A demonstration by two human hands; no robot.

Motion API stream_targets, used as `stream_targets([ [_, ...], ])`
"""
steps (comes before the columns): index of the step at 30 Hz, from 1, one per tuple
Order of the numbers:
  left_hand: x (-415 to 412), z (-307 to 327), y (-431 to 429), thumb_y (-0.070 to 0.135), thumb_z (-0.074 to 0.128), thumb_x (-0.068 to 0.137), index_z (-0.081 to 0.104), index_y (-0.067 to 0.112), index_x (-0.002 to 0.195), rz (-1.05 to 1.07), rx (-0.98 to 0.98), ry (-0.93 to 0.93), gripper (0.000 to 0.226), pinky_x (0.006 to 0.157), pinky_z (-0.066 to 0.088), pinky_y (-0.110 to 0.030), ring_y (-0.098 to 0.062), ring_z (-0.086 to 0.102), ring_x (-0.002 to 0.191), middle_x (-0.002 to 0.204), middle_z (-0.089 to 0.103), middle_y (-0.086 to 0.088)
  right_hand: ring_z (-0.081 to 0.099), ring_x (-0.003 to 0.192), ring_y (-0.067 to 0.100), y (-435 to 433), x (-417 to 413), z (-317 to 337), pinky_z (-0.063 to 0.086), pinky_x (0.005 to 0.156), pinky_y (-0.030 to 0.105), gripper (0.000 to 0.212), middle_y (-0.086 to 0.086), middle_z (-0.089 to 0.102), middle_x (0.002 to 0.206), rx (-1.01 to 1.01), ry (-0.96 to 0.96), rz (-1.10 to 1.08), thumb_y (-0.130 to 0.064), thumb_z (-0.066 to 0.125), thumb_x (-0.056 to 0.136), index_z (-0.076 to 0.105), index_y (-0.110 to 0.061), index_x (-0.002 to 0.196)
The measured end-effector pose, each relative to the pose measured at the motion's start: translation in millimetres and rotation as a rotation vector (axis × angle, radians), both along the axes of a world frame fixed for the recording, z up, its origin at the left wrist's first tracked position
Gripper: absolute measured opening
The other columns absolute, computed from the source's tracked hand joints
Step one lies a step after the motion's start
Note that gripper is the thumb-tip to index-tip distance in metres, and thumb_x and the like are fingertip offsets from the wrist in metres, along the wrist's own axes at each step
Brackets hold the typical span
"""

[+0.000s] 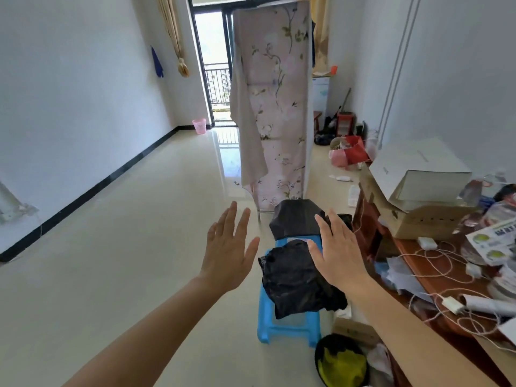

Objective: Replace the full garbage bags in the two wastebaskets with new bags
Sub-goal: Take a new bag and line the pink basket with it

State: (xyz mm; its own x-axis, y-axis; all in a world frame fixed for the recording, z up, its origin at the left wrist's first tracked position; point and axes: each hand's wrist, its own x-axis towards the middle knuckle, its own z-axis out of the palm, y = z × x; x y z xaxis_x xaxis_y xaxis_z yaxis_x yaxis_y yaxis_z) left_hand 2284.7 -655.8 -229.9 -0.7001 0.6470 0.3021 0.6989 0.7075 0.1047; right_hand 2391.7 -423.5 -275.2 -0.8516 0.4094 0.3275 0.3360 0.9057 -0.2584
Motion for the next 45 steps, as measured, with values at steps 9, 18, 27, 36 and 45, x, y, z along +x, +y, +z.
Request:
stream_targets([
  [9,-192.0,-30.2,78.3,0.049,0.027,0.101,0.011,0.019,0.156,-0.033,-0.087,-0.051,0.064,0.119,0.016,-0.046,-0.029,0.008,0.151,0.165,0.001,-0.009,0.014,0.151,0.026,82.5,-151.2,-40.6,0.021,0.121,0.042,0.063,0.008,0.008,0.165,-0.071,-0.207,-0.037,-0.047,0.038,0.101,0.021,-0.021,0.156],
  [18,-351.6,-169.8,189.9,0.048,0.031,0.101,0.011,0.018,0.156,-0.126,-0.307,-0.353,0.065,0.118,0.022,-0.047,-0.032,0.013,0.149,0.164,0.001,-0.011,0.018,0.150,0.030,160.7,-237.5,-159.3,0.024,0.119,0.044,0.063,0.014,0.015,0.163,-0.238,-0.573,-0.261,-0.044,0.043,0.100,0.025,-0.018,0.154],
  [27,-405.4,-359.5,269.9,0.042,0.040,0.100,0.025,0.017,0.153,-0.180,-0.599,-0.764,0.061,0.116,0.025,-0.047,-0.031,0.015,0.148,0.161,0.022,-0.008,0.016,0.148,0.032,184.6,-278.7,-302.2,0.024,0.118,0.046,0.060,0.014,0.016,0.162,-0.558,-0.832,-0.475,-0.039,0.047,0.100,0.026,-0.024,0.154],
  [36,-353.7,-539.8,270.0,0.034,0.055,0.094,0.013,0.014,0.155,-0.075,-0.619,-0.756,0.077,0.115,0.023,-0.045,-0.033,0.023,0.145,0.154,0.035,-0.011,0.027,0.144,0.039,188.0,-291.7,-477.0,0.039,0.107,0.047,0.087,0.019,0.017,0.161,-0.703,-0.845,-0.578,-0.032,0.057,0.099,-0.005,-0.020,0.158],
  [45,-383.9,-468.5,224.5,0.005,0.048,0.084,0.064,0.014,0.109,0.190,-0.500,-0.832,0.031,0.069,0.039,-0.034,-0.037,0.059,0.099,0.103,0.068,-0.015,0.062,0.089,0.035,170.5,-339.4,-414.5,0.037,0.061,0.037,0.023,0.004,0.053,0.083,-0.695,-0.849,-0.375,-0.031,0.058,0.095,0.040,-0.018,0.089],
])
